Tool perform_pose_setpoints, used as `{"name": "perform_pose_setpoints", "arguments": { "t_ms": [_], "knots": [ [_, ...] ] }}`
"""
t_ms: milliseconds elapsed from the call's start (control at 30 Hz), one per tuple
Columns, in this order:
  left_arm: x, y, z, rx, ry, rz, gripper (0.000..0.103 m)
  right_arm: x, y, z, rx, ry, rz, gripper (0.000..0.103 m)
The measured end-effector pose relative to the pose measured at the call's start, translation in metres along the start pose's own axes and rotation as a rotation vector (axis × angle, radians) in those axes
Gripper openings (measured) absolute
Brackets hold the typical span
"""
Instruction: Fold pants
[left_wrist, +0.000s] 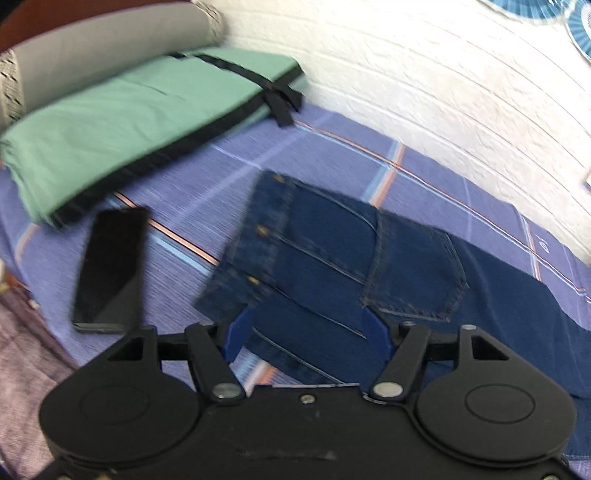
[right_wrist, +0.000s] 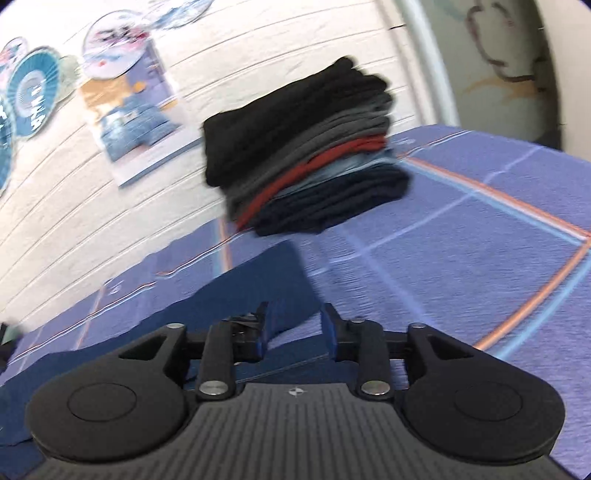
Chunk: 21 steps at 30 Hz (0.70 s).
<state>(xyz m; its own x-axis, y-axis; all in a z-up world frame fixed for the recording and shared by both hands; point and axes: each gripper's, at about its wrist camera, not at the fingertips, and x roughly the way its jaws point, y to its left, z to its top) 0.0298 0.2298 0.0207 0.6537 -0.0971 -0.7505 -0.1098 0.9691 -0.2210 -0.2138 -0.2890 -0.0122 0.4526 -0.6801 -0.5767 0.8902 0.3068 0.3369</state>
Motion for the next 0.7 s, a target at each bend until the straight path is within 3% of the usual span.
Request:
{"name": "perform_pose_setpoints", "arguments": {
  "t_ms": [133,300,633,700],
  "knots": [
    [0.017,0.0,-0.009,-0.045,0.039,-0.049,0.066,0.013,0.008,0.0,0.022,0.04,0.028,0.067],
    [0.045,0.007,-0.013,-0.158,0.085,-0.121,0.062,0.019,0.019,-0.002,0.019,0.067,0.019,0.078],
    [0.071,0.016,0.005,-0.277,0.0,-0.099,0.062,0.037,0.02,-0.004,0.06,0.085,-0.009,0.084],
    [0.07,0.012,0.006,-0.278,-0.021,-0.087,0.057,0.04,0.02,-0.004,0.082,0.081,-0.008,0.084]
  ]
}}
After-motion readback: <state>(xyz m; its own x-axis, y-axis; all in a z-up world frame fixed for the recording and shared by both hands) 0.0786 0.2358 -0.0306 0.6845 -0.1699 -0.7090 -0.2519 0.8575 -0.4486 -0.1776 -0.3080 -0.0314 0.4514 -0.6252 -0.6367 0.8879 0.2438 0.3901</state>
